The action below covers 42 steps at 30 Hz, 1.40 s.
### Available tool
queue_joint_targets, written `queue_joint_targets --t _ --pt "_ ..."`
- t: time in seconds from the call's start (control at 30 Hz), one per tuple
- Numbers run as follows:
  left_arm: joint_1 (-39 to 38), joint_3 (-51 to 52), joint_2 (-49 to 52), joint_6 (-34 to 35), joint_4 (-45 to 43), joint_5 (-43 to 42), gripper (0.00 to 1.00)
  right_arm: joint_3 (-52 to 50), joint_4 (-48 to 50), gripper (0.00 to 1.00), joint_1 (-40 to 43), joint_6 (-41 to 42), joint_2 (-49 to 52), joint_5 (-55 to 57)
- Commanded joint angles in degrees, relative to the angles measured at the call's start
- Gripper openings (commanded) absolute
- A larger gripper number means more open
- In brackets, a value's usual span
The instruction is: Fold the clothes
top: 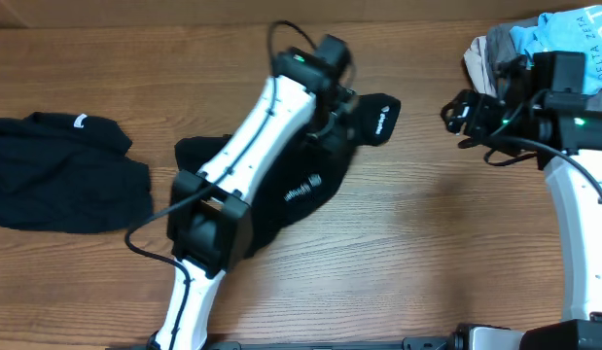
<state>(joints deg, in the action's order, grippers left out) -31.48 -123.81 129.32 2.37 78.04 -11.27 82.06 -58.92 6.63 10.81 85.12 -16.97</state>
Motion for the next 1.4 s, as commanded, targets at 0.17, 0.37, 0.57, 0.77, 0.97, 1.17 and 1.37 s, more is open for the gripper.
queue_joint_targets --t 0.17,0.37,0.57,0.77,0.97,1.17,1.37 --pt "2.58 -6.58 -1.84 1.95 7.17 1.73 1.00 1.07 -2.29 0.88 3.74 0.98 -0.66 -1.11" --pt "10.12 -8.52 -2.36 1.92 17.11 7.41 1.00 1.05 -2.80 0.92 3.61 -0.63 -0.66 -1.31" --pt "14.10 -4.61 -2.73 1.92 18.71 11.54 0.98 1.03 -3.61 0.93 3.61 -2.29 -0.66 -1.29" --pt "15.06 1.33 -2.73 -4.98 15.23 11.10 0.87 0.87 -3.34 0.93 3.61 -3.41 -0.66 -1.29" --pt "14.49 8.98 -2.69 -16.02 7.76 5.86 0.76 0.87 -3.43 0.93 3.61 -3.39 -0.66 -1.31" --pt "15.63 18.08 -2.69 -17.42 -2.84 5.44 0.72 0.83 -3.39 0.93 3.61 -3.56 -0.66 -1.29" --pt "15.43 19.04 -2.69 -22.14 -4.52 1.62 0.56 0.83 -3.23 0.93 3.61 -3.52 -0.66 -1.31"
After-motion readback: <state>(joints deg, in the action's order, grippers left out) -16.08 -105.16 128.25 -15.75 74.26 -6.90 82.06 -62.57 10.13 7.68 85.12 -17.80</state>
